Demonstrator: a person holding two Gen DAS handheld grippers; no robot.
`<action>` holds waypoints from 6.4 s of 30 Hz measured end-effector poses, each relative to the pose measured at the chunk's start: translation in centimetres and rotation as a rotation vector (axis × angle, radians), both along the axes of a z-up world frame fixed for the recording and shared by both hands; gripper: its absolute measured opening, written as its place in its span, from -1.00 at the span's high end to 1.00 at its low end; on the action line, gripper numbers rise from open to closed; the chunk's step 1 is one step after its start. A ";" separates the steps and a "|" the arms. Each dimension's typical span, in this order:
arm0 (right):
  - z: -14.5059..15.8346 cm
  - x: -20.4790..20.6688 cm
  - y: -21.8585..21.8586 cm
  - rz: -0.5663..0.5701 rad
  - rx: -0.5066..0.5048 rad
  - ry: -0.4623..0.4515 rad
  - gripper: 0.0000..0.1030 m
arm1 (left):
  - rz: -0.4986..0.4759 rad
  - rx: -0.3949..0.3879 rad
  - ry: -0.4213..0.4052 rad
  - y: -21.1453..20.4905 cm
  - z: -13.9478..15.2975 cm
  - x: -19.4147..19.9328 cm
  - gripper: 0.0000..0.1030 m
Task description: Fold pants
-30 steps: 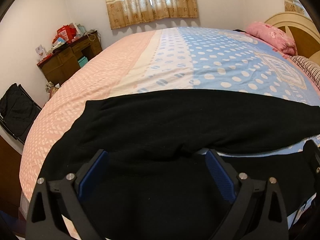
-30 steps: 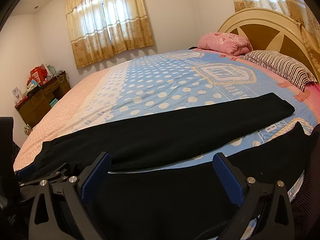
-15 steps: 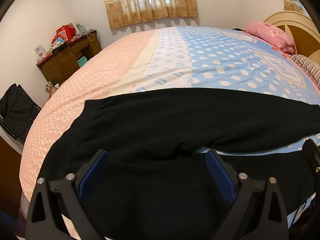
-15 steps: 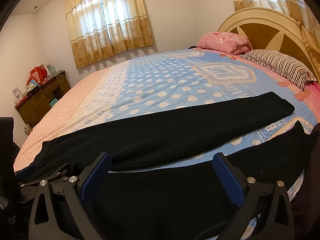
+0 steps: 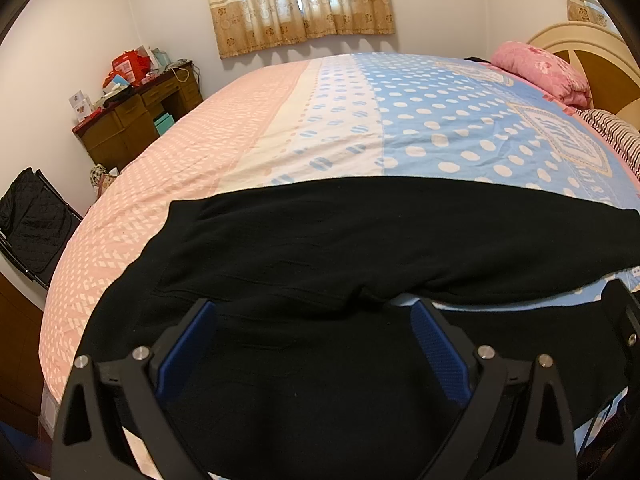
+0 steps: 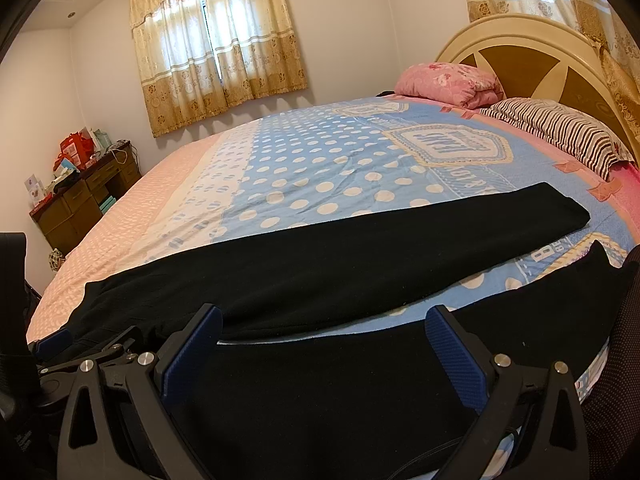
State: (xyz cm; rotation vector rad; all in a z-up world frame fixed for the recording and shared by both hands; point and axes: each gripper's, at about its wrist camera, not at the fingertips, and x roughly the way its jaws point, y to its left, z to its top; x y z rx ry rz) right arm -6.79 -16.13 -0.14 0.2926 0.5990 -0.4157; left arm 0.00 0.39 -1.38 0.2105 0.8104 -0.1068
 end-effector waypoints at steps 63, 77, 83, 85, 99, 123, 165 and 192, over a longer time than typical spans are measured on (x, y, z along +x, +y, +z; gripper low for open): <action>-5.9 25.8 -1.9 0.693 -0.050 0.350 -0.30 | 0.175 -0.048 0.152 7.9 -3.0 12.4 -0.95; -4.3 22.9 1.1 0.826 -0.114 0.318 0.90 | 0.155 -0.065 0.134 10.3 -2.7 10.1 -0.96; 0.6 15.4 2.8 0.875 -0.098 0.181 0.90 | 0.166 -0.128 0.098 14.6 -0.8 7.1 -0.97; 0.9 12.3 3.7 0.901 -0.064 0.157 0.90 | 0.169 -0.147 0.088 15.2 -0.4 6.8 -0.97; -6.7 5.7 7.4 0.893 0.039 0.186 0.90 | 0.092 -0.189 0.180 9.1 1.5 15.1 -0.97; -1.7 2.9 6.1 0.842 0.012 0.017 0.89 | 0.064 -0.386 0.020 13.2 4.9 10.6 0.81; -4.3 0.9 3.0 0.682 0.158 -0.015 0.89 | 0.072 -0.589 -0.032 18.9 4.3 2.8 0.93; -7.3 -4.2 -7.1 0.373 0.689 -0.042 -0.45 | 0.165 -0.563 0.036 21.9 -3.2 0.5 -0.29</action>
